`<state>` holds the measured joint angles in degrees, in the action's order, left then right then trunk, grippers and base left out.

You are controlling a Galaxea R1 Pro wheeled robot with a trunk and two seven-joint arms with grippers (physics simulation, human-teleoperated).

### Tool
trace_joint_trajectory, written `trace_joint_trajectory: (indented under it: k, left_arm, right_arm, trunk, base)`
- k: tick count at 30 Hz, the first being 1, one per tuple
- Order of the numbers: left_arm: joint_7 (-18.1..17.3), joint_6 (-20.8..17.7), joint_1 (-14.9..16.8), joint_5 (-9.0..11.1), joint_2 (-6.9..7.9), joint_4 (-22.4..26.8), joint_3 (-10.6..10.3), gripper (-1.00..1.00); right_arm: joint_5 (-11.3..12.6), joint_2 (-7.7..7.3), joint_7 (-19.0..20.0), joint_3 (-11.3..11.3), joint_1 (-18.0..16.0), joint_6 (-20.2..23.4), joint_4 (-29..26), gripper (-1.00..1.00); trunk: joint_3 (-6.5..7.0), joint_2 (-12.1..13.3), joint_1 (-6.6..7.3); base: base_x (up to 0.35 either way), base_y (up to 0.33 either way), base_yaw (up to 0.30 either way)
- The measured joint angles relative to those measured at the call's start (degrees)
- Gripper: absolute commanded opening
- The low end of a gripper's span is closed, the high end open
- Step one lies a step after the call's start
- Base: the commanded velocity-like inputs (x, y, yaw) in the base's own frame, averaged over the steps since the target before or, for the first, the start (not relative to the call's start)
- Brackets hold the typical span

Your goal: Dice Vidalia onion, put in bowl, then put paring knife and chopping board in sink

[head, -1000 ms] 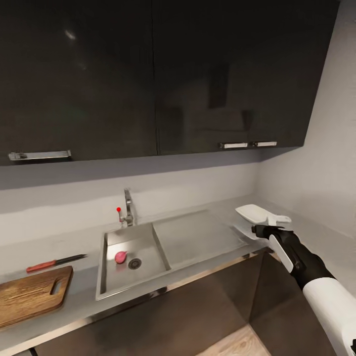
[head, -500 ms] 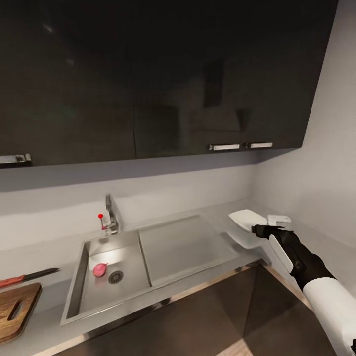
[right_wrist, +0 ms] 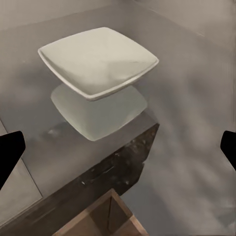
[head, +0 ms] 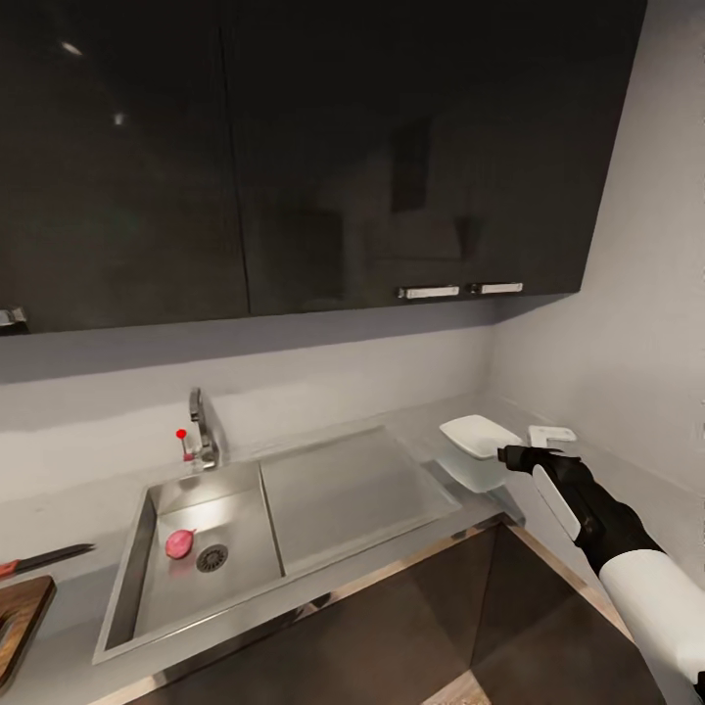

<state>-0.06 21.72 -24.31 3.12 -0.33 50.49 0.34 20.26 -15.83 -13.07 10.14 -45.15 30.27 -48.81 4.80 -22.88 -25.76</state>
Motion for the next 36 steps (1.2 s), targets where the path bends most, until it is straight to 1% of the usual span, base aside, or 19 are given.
trace_joint_trajectory:
  k: [19, 30, 36]
  left_arm:
    - [0.0, 0.0, 0.0, 0.0, 0.00, 0.0, 0.0, 1.00]
    - [0.0, 0.0, 0.0, 0.0, -0.03, -1.2, 0.0, 1.00]
    - [0.0, 0.0, 0.0, -0.1, -0.13, -3.0, -0.1, 1.00]
  right_arm:
    - [0.0, 0.01, 0.0, -0.1, 0.0, 0.0, 0.0, 1.00]
    - [0.0, 0.01, 0.0, -0.1, 0.0, 0.0, 0.0, 1.00]
    - [0.0, 0.01, -0.1, -0.1, 0.0, 0.0, 0.0, 1.00]
  trunk:
    - [0.01, 0.0, 0.01]
    - [0.01, 0.0, 0.02]
    - [0.01, 0.0, 0.00]
  base:
    - [0.011, -0.006, -0.003]
    - [0.227, -0.172, 0.000]
    - [0.067, -0.216, 0.000]
